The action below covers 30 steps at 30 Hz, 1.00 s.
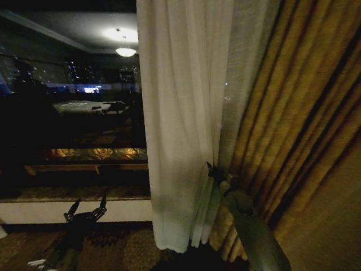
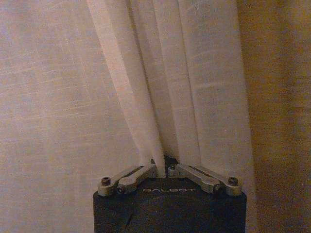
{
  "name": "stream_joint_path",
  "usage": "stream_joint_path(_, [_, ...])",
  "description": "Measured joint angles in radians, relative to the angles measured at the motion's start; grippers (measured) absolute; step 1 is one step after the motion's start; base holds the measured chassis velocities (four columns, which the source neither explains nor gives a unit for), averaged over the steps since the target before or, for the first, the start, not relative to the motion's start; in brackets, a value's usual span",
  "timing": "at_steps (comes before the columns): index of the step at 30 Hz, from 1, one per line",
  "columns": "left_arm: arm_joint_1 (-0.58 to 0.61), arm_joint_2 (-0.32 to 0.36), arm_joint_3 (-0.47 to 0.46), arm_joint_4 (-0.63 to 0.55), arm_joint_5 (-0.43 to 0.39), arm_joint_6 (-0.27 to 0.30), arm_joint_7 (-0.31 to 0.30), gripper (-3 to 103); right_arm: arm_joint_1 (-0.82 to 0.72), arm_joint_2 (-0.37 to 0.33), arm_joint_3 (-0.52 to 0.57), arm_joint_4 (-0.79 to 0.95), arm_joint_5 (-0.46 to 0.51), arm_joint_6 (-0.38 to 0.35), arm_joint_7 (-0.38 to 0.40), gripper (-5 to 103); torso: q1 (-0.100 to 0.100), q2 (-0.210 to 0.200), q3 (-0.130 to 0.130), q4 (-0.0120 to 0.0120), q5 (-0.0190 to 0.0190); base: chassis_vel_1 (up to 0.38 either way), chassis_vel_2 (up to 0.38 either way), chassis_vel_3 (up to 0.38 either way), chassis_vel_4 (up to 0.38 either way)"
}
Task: Open the curtains by pulling them apart, changing their state from closed to fully open.
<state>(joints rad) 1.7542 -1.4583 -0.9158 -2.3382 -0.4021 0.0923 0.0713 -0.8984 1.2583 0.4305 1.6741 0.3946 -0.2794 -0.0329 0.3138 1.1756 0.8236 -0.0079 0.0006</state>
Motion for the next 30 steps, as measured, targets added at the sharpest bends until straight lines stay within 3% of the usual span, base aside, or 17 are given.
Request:
stream_joint_path(8, [0.005,-0.001,-0.003,0.0,0.001,-0.007,0.0,100,0.002,-0.001,0.008,-0.009,-0.003,-0.001,0.013,0,0.0,0.0,0.0,0.0007,-0.0011,-0.038,-0.037,0.043,0.023])
stream_joint_path(25, [0.003,-0.009,0.005,0.0,0.007,-0.012,0.002,100,0.096,-0.071,0.207,-0.253,0.004,0.022,0.178,0,0.0,0.0,0.0,0.0002,-0.0004,0.012,0.014,-0.014,-0.008])
stream_joint_path(30, [0.006,-0.01,0.003,0.0,0.007,-0.015,0.002,100,0.074,-0.079,0.204,-0.223,0.004,0.026,0.174,-3,0.0,0.0,0.0,0.0,-0.0002,0.0,0.0,0.0,0.0])
